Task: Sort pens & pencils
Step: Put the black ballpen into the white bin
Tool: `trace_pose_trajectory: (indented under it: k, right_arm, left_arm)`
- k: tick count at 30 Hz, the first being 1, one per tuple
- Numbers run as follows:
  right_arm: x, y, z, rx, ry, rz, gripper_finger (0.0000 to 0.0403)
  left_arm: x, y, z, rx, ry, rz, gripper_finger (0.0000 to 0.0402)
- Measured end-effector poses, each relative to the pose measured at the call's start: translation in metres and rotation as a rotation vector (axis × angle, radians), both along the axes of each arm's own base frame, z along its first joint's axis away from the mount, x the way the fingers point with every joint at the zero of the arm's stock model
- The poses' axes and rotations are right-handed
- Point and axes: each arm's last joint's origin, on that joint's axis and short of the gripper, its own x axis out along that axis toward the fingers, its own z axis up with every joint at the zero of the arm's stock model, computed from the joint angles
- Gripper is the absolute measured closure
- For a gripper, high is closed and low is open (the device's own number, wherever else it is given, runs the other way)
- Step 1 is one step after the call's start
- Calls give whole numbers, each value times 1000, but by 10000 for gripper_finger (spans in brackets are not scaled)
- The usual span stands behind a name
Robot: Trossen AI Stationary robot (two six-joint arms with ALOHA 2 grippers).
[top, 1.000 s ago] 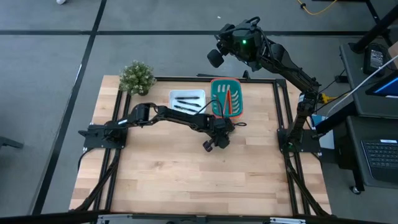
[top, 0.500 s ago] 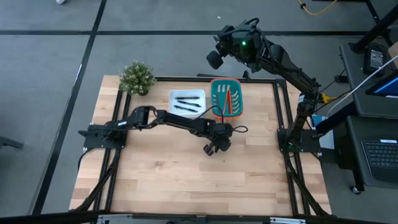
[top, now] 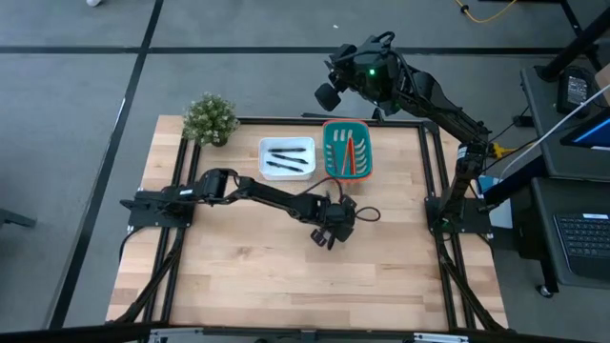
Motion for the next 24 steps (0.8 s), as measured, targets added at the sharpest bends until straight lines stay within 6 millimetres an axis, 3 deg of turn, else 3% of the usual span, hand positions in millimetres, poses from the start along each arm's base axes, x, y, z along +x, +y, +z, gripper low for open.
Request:
trace_pose_trajectory:
  k: [12,24]
  right_arm:
    - [0,0,-1,19,-6,-8,327]
    - [0,2,-3,23,12,-2,327]
  left_arm:
    - [-20,-1,46,4,55,-14,350]
    - [-39,21,41,62,279,14,330]
